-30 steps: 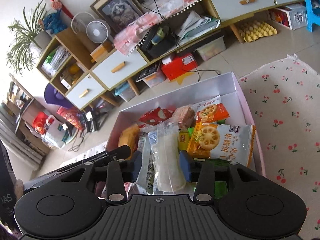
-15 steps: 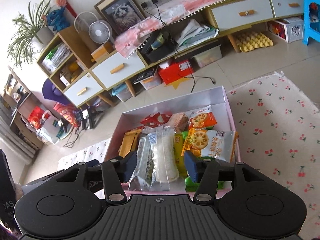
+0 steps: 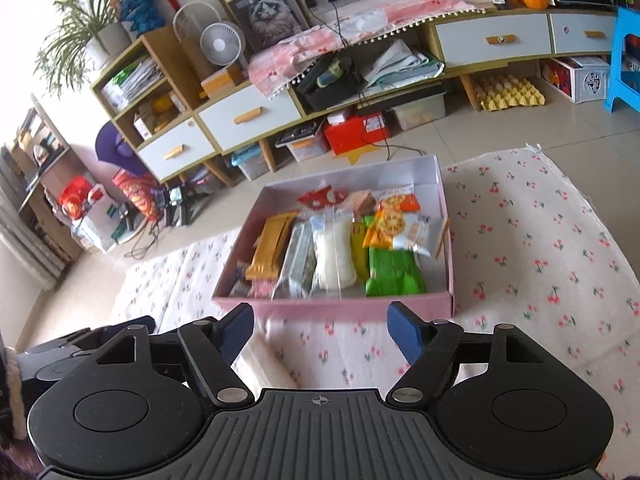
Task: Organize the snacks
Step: 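Move both tools back out, right tool grasping the yellow-white wafer packet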
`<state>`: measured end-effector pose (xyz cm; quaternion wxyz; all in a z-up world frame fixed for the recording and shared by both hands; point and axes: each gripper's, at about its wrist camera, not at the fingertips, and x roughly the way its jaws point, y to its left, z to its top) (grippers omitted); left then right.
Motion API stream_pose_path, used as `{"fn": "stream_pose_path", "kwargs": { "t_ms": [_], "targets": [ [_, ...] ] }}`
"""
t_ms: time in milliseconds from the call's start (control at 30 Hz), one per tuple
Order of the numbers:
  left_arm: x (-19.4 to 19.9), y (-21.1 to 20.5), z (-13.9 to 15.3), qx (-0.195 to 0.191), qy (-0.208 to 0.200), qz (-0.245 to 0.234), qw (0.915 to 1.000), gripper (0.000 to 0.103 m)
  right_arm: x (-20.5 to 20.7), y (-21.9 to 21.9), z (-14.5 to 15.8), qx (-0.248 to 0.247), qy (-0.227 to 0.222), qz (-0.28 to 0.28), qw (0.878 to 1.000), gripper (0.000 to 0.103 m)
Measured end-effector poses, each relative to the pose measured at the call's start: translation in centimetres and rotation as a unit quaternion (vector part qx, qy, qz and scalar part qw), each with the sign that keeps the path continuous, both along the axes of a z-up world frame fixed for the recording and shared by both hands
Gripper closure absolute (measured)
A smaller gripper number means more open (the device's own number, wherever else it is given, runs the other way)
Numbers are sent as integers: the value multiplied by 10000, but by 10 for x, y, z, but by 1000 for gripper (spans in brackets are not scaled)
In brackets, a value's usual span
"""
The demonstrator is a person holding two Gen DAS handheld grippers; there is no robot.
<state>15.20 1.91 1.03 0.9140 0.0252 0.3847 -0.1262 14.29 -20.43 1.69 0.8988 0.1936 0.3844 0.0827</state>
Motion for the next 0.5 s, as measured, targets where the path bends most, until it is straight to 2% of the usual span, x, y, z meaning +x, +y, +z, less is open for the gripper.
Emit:
{"fn": "stream_pose_path", "kwargs": {
  "t_ms": [133, 267, 500],
  "targets": [
    [-18, 5, 0, 126, 81, 39, 9999, 7, -21, 3, 0, -73, 25, 131, 9999, 21],
    [-35, 12, -2, 80, 213, 137, 9996, 3, -41, 5, -1, -131, 88, 265, 9995, 20],
    [-62, 28, -20, -86, 399, 297, 9987, 2, -80, 17, -17, -408, 168, 734, 9963, 19]
  ]
}}
